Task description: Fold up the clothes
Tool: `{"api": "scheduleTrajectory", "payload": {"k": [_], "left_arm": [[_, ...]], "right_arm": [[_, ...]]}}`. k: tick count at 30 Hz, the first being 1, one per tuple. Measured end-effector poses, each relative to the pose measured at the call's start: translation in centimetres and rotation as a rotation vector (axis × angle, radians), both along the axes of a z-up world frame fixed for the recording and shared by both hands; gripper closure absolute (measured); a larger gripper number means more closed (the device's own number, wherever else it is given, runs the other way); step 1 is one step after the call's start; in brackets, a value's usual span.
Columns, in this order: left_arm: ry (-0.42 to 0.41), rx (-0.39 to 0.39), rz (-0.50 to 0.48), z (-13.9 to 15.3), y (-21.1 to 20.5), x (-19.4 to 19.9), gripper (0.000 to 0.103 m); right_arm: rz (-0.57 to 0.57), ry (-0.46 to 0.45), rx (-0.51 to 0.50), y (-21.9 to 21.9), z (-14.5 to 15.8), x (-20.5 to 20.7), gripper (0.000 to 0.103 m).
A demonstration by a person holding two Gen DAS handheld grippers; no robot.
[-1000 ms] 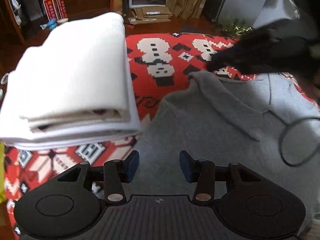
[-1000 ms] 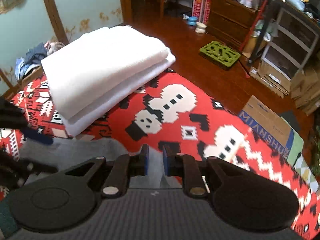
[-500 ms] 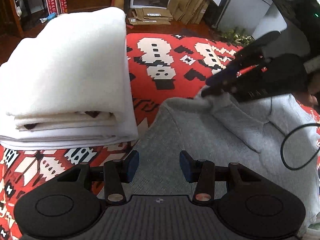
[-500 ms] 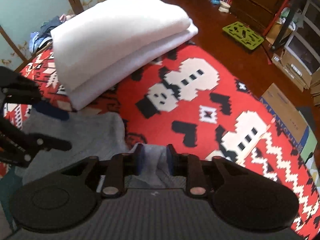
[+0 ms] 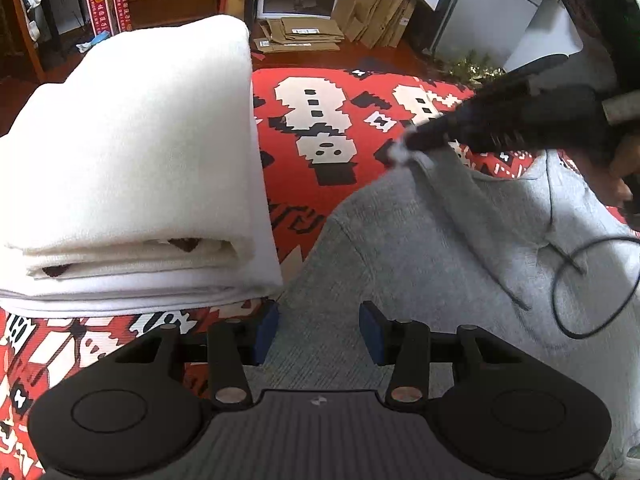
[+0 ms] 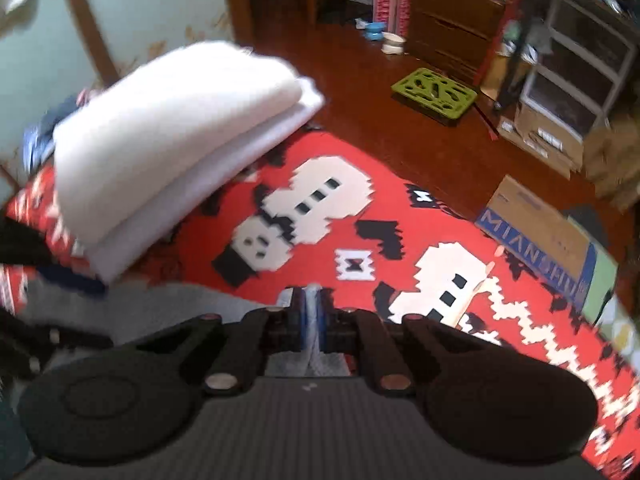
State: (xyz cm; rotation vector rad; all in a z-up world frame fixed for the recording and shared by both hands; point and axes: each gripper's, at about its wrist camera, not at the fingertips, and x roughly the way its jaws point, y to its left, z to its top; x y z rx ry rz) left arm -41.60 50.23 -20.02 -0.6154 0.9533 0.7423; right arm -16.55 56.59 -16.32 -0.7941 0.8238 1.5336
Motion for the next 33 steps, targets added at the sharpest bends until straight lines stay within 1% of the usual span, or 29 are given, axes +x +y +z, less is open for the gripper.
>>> {"api": "scheduleTrajectory", "payload": {"k": [2,3,6,7,8,11,13,17,22,25,29,33], "left_arm": [[0.004,0.002,0.002,0.0,0.0,0.1,0.059],[0.006,0.0,0.006,0.0,0.0,0.1,0.059],[-0.003,-0.012,0.018,0.3,0.2,0.2,0.059],[-0.01,-0.012,0.019,0.5,0.2,0.3,0.059],[-0.014,-0.008,0.016,0.7,0.2,0.3,0.059],[-0.001,0.007,0.012,1.2,-0.1,0.4,0.059],[0.007,-0.005,0.034,1.3,-0.5,-0.2,0.059],[0.032,-0.035,0.086,1.6,-1.6,-2.1,0.059],[0.055,-0.082,0.144,2.5,-4.0,-4.8,0.059],[0.053,-0.108,0.146,3.4,-5.9,-5.5,0.059],[0.007,-0.182,0.114,4.5,-9.0,-5.1,0.059],[-0.037,-0.254,0.009,4.5,-13.2,-3.0,0.061]], "right_arm": [[-0.018,0.022,0.004,0.2,-0.6,0.5,0.097],[-0.016,0.018,0.005,0.1,-0.9,0.6,0.097],[-0.047,0.036,0.012,-0.3,-1.2,0.9,0.092],[-0.065,0.044,0.007,-0.4,-1.1,1.1,0.083],[-0.08,0.038,0.01,-0.6,-0.9,1.3,0.08],[-0.088,0.048,0.039,-1.3,0.5,1.4,0.08],[-0.091,0.057,0.041,-1.9,1.4,1.1,0.08],[-0.101,0.109,0.027,-4.1,2.8,-0.5,0.08],[-0.139,0.179,-0.03,-8.4,3.2,-3.4,0.079],[-0.144,0.211,-0.075,-11.9,2.9,-5.8,0.079],[-0.159,0.225,-0.131,-17.1,2.9,-7.7,0.079],[-0.209,0.218,-0.176,-22.6,3.2,-8.3,0.079]]}}
